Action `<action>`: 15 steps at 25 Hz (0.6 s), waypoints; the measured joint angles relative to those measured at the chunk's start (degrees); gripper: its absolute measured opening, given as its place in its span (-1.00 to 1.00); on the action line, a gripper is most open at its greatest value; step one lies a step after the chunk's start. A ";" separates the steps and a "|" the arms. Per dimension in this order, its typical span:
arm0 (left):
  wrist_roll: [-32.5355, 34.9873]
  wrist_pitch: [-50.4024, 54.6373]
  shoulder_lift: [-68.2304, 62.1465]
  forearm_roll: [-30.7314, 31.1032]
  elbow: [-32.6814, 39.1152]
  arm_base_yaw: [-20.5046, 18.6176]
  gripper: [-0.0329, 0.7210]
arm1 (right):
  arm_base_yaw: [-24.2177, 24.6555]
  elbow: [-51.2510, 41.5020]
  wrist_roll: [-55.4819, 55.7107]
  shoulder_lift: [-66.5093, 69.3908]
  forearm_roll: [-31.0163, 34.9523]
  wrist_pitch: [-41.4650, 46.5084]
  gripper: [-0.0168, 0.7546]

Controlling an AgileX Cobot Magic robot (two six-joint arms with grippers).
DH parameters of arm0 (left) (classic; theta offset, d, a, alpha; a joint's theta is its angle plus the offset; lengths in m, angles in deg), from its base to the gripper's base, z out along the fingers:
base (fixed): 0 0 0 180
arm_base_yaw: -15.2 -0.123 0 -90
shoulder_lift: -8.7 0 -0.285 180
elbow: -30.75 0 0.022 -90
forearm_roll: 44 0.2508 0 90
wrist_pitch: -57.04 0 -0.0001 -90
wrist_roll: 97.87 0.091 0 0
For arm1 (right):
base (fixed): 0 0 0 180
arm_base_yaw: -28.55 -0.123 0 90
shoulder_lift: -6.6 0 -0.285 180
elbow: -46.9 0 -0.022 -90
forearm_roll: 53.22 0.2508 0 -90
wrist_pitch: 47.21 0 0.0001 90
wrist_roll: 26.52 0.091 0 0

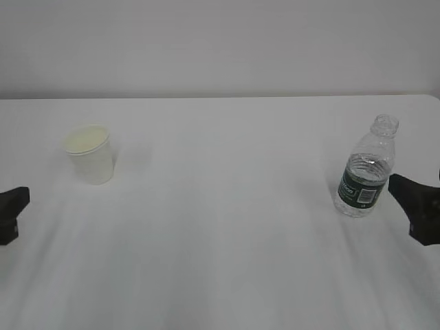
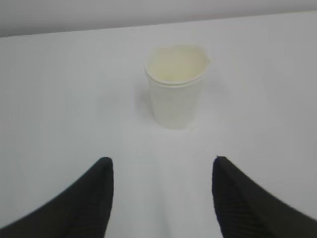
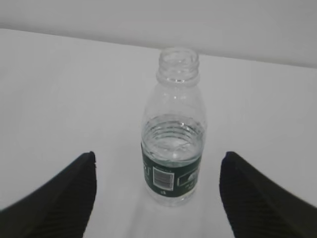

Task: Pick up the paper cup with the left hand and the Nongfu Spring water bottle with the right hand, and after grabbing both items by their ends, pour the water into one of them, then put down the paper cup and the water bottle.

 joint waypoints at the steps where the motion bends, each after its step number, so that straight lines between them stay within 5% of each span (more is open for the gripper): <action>1: -0.04 -0.94 -1.16 0.16 0.64 0.68 0.28 | 0.00 -0.66 0.12 0.00 -0.13 -0.56 0.57; 15: -0.44 -20.47 -12.25 4.99 6.07 2.99 0.28 | 0.00 -5.38 1.22 0.00 -0.25 -7.32 0.57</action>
